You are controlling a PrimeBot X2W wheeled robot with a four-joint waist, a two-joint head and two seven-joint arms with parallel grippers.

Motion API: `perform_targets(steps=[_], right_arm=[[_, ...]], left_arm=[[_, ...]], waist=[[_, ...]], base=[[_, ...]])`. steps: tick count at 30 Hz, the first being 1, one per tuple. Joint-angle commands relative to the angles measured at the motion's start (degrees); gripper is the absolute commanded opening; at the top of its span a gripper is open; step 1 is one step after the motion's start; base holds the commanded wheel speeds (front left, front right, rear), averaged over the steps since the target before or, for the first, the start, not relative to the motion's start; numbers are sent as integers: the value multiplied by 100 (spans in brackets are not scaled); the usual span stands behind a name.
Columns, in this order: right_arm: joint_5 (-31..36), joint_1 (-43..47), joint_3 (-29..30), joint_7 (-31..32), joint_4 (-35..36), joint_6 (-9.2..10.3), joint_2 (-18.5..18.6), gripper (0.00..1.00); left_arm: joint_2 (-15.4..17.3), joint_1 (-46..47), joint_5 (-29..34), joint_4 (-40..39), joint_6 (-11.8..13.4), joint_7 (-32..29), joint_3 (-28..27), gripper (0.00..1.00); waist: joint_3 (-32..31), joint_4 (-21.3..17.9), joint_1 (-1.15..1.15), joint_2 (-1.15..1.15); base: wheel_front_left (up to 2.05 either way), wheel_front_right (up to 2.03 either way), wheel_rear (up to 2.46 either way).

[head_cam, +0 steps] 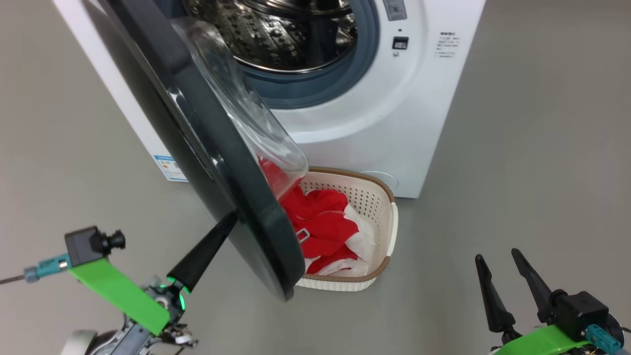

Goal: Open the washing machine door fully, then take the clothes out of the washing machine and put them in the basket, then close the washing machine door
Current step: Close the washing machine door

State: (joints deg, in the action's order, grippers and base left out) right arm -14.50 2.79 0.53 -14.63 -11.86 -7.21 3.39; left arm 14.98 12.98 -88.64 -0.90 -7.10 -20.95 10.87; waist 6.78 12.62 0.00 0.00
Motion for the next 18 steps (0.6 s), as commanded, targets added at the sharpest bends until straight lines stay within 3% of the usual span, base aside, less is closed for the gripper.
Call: perform_targets(steps=[1, 18], right_arm=[[23, -255, -105, -37, 159, -28, 39, 100], [-1, -624, 34, -37, 219, -28, -31, 100]], left_arm=[[45, 365, 94, -153, -38, 93, -164, 0], [22, 1564, 355, 598, -38, 1266, 353, 0]], waist=[[122, -134, 0, 0], [713, -958, 0, 0]], base=[[0, 0, 0], [0, 0, 0]])
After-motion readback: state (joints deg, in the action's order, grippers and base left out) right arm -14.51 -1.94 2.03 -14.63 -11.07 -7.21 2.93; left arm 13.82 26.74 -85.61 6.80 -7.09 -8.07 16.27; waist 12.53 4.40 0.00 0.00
